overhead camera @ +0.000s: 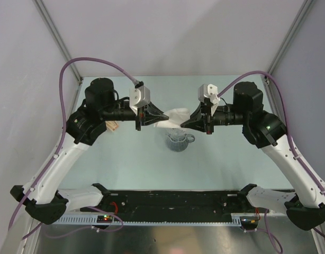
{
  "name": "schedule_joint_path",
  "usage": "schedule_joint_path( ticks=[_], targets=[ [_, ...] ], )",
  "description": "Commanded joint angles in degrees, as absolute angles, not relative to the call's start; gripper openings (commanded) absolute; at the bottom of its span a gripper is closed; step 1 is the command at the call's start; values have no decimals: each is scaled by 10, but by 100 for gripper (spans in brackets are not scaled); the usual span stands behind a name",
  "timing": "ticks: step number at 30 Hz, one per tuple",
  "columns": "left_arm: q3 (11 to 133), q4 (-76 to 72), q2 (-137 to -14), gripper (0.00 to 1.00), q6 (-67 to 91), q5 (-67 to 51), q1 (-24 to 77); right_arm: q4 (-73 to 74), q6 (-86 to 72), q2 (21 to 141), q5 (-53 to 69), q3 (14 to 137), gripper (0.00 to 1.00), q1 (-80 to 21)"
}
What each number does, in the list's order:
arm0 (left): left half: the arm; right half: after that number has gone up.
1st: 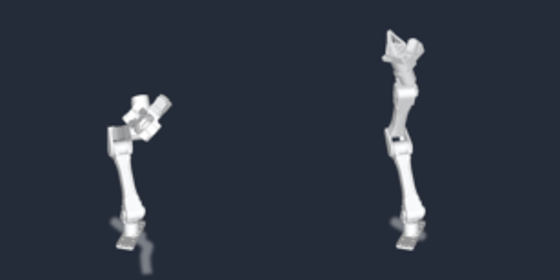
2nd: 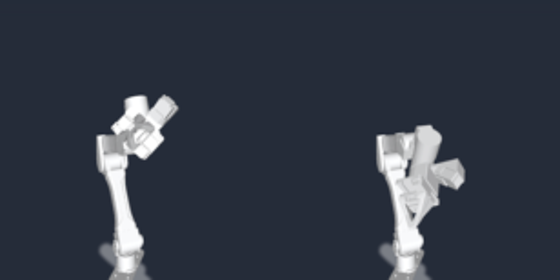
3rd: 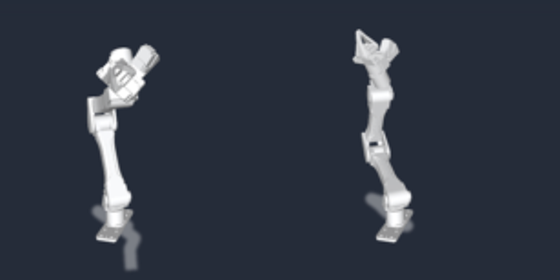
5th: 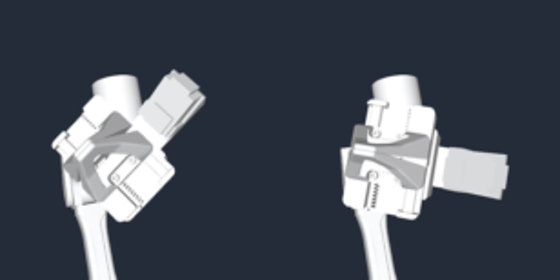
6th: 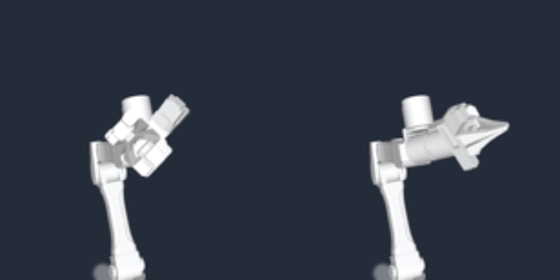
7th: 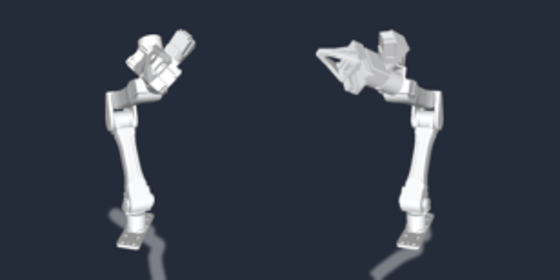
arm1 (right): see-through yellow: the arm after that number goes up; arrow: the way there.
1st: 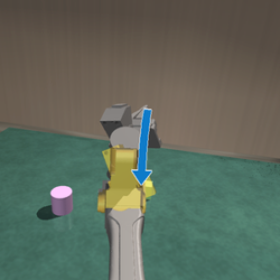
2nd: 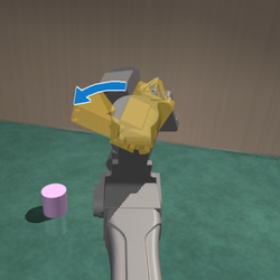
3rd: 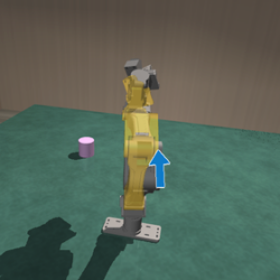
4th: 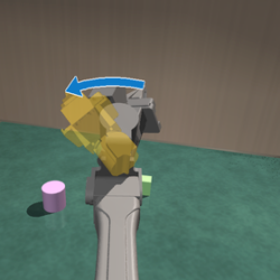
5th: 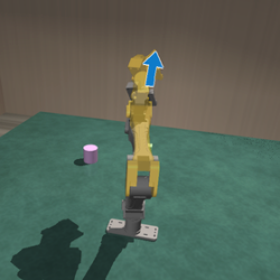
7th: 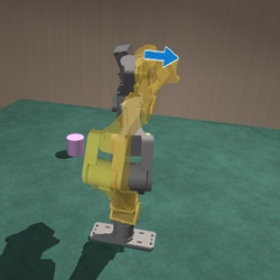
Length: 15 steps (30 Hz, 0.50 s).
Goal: Place the coffee filter in the dripper
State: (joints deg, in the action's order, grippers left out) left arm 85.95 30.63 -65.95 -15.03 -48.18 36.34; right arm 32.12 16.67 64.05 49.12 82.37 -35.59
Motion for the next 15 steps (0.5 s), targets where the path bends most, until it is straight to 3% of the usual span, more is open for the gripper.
schedule_joint_path(
  ticks=[1, 2, 4, 7, 12, 14, 15],
  targets=[
    [875, 297, -655, 0, -155, -487, 360, 308, 172, 620, 513, 827, 1, -343],
    [875, 297, -655, 0, -156, -488, 360, 307, 169, 618, 511, 827, 5, -343],
    [874, 297, -656, 0, -158, -492, 360, 291, 158, 616, 505, 828, 29, -343],
    [872, 297, -658, 0, -161, -498, 360, 266, 140, 615, 504, 831, 42, -343],
    [871, 297, -663, 0, -164, -501, 360, 248, 123, 619, 509, 845, 43, -345],
    [871, 297, -664, 0, -164, -501, 360, 246, 121, 622, 509, 851, 37, -345],
    [871, 297, -664, 0, -165, -501, 360, 246, 121, 622, 511, 854, 27, -344]
  ],
)
